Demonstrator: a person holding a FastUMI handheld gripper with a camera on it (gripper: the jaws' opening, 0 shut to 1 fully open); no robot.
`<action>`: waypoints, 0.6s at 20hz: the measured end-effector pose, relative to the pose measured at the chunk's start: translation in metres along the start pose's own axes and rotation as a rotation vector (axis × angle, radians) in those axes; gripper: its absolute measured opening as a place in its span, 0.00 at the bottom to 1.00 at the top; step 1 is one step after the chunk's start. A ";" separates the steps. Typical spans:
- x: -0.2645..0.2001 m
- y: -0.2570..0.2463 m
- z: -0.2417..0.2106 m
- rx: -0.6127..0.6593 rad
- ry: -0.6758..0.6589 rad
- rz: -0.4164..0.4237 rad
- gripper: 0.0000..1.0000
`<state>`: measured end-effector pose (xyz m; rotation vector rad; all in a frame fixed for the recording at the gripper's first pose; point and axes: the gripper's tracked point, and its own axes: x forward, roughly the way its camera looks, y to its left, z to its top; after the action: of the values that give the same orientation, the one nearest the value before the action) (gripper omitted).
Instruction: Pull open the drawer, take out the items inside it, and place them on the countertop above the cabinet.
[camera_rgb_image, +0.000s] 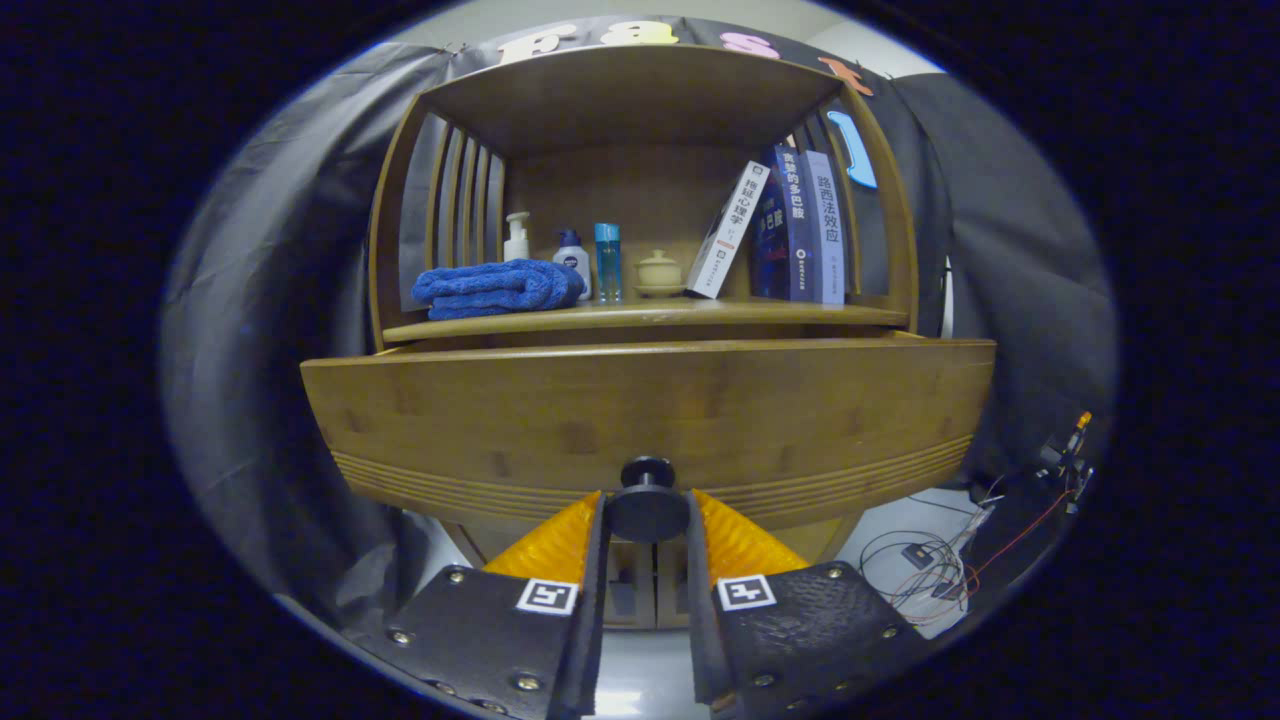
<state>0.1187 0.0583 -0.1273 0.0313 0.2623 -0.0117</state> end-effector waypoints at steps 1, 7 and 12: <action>-0.009 0.000 -0.003 -0.005 0.005 -0.004 0.37; -0.048 -0.003 -0.021 0.008 0.025 -0.019 0.37; -0.069 -0.003 -0.028 0.035 0.014 -0.022 0.36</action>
<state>0.0442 0.0567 -0.1364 0.0630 0.2765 -0.0380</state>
